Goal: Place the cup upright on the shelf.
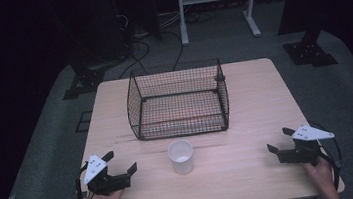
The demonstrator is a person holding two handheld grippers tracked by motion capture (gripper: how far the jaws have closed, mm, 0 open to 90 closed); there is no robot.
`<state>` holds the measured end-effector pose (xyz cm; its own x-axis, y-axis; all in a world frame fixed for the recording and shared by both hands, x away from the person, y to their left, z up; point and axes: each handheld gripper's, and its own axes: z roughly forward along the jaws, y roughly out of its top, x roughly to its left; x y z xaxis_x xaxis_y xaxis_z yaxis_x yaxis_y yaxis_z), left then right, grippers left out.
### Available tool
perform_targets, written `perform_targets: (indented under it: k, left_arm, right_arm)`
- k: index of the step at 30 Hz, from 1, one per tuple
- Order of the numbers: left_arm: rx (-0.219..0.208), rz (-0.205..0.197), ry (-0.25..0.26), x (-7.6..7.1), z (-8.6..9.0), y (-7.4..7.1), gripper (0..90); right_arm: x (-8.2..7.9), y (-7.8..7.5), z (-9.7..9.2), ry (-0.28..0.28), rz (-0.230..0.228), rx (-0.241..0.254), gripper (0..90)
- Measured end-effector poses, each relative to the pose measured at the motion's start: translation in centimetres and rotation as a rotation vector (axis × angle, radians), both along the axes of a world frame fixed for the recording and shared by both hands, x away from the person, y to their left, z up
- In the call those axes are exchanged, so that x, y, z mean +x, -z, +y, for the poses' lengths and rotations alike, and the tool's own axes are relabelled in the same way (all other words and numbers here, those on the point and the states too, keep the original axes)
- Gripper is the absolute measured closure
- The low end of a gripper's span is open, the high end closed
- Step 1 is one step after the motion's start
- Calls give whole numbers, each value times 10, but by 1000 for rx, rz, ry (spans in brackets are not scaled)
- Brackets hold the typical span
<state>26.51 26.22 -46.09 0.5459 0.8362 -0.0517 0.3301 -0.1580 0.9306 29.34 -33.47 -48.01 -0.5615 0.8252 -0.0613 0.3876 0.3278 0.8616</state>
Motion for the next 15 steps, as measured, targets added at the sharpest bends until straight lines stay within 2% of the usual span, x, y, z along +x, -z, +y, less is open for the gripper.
perform_targets:
  k: [7, 15]
  left_arm:
    - [9, -3, 9, 1, -3, -1, 21]
    - [11, -9, 58, 0, -10, -4, 22]
  right_arm:
    - [0, 0, 0, -4, -2, 1, 131]
    - [0, 0, 0, 0, -3, -5, 131]
